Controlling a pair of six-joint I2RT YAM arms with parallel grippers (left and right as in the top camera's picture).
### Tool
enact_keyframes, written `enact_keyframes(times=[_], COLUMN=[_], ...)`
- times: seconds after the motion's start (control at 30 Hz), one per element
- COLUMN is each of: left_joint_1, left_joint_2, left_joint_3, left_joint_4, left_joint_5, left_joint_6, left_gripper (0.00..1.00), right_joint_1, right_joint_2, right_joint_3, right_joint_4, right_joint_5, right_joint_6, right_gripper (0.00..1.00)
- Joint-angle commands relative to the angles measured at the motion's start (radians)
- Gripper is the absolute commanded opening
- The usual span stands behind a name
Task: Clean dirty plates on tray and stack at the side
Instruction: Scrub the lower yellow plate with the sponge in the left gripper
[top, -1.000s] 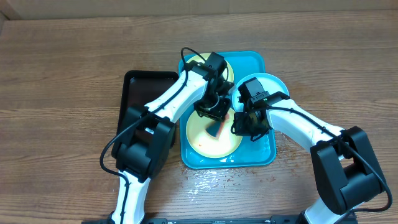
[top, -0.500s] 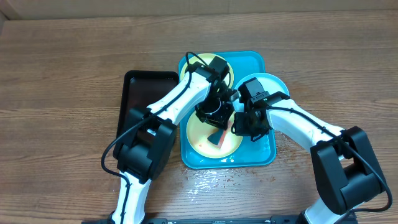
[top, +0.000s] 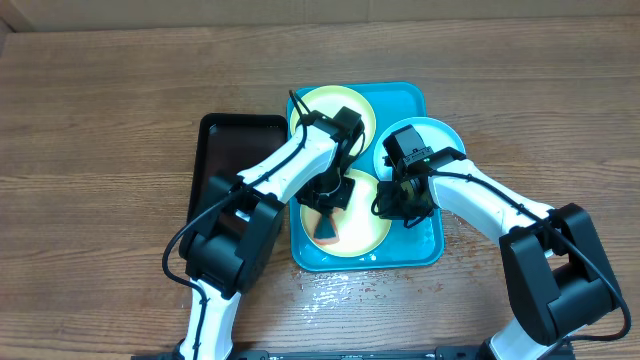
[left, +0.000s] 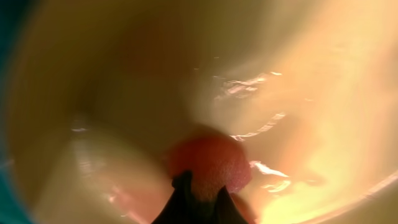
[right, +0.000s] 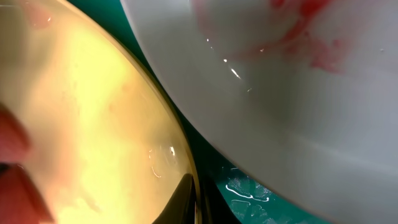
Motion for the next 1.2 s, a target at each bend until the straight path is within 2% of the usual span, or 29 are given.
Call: enact_keyframes(times=[0.0, 0.27, 0.6, 0.77, 1.17], left_joint_1=[0.043, 0.078, 0.06, 0.057, 0.036], left_joint_2=[0.039, 0.039, 0.048, 0.061, 0.117], left_joint_3=[0.042, 0.121, 0.099, 0.099, 0.098], left_joint_4=[-0.011, -0.043, 0.119, 0.095, -0.085], left_joint_5=[-0.232, -0.216, 0.249, 0.437, 0.484], left_joint_6=[-0.035, -0.034, 0.159, 0.227, 0.268], left_gripper=[0.04, 0.04, 0.04, 0.04, 0.04], right_joint_1=[-0.013, -0.013, -0.013, -0.013, -0.013], right_joint_2=[0.011, 0.011, 0.011, 0.011, 0.011], right_joint_3=[-0.019, -0.019, -0.019, -0.019, -0.019], right_joint_4=[-0.011, -0.01, -0.008, -0.008, -0.01], right_joint_5=[0.099, 0.1, 0.1, 0.099, 0.107], right_joint_6=[-0.003, -0.003, -0.003, -0.002, 0.001], right_gripper=[0.04, 0.04, 0.04, 0.04, 0.04])
